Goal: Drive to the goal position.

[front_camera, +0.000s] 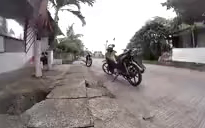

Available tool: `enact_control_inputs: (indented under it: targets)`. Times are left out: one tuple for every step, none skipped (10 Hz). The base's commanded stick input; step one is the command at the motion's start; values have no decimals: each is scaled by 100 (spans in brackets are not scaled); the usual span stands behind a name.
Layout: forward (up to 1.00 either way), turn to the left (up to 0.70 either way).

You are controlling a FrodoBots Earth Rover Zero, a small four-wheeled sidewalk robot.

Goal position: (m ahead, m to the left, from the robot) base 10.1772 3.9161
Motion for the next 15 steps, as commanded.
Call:
enact_control_inputs:
  targets:
    - [0,-45]
    - [0,-45]
    - [0,-45]
    - [0,-45]
    - [0,-45]
    - [0,-45]
    - [0,-45]
    - [0,-45]
    - [0,-45]
    - [0,-45]
    - [0,-45]
    - [23,-39]
    - [70,-27]
    - [70,-27]
    - [70,-27]
